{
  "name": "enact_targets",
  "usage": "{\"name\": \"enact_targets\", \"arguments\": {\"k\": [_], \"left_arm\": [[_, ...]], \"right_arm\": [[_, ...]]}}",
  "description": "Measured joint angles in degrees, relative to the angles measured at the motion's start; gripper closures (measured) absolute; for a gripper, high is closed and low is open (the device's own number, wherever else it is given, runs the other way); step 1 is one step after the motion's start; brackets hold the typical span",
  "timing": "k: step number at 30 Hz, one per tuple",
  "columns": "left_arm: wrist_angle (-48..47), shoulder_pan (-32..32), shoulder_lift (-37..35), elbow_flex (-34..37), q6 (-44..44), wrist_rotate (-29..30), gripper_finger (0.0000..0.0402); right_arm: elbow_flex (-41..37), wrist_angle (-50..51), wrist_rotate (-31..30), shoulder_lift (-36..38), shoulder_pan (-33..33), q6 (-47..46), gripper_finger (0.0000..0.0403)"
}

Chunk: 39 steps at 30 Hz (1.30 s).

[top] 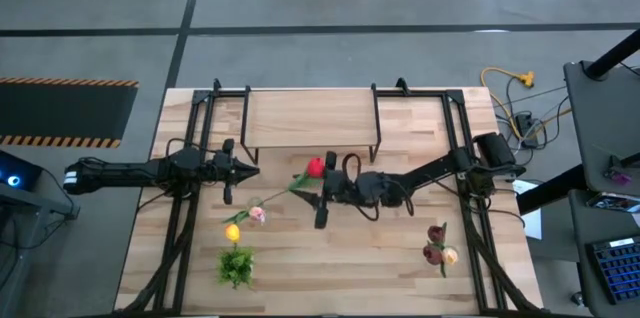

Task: Pick and place flowers into a vace then onto a shelf
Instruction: Adjust the red flower in the left transparent flower vase

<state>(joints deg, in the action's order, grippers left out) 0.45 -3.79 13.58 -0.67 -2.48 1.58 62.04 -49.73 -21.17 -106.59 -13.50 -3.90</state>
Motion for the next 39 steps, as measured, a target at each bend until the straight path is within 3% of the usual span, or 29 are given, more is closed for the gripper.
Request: {"name": "enact_targets", "arguments": {"k": [15,23,34,39], "left_arm": [[0.00,-0.01,0.00,0.00,0.00,0.00,0.0396],[0.00,-0.02,0.00,0.00,0.00,0.00,0.0396],[0.00,-0.02,0.00,0.00,0.00,0.00,0.0396],[0.00,-0.01,0.00,0.00,0.00,0.00,0.0396]], "right_arm": [[3.13,3.03,0.31,0.00,-0.13,1.31,0.0386],[12.89,22.29,0.31,-0.07,-0.13,0.79,0.0390],[22.06,35.55,1.10,-0.07,0.03,0.59,0.0390],[23.31,36.25,5.30,-0.09,0.61,-1.05,0.0390]]}}
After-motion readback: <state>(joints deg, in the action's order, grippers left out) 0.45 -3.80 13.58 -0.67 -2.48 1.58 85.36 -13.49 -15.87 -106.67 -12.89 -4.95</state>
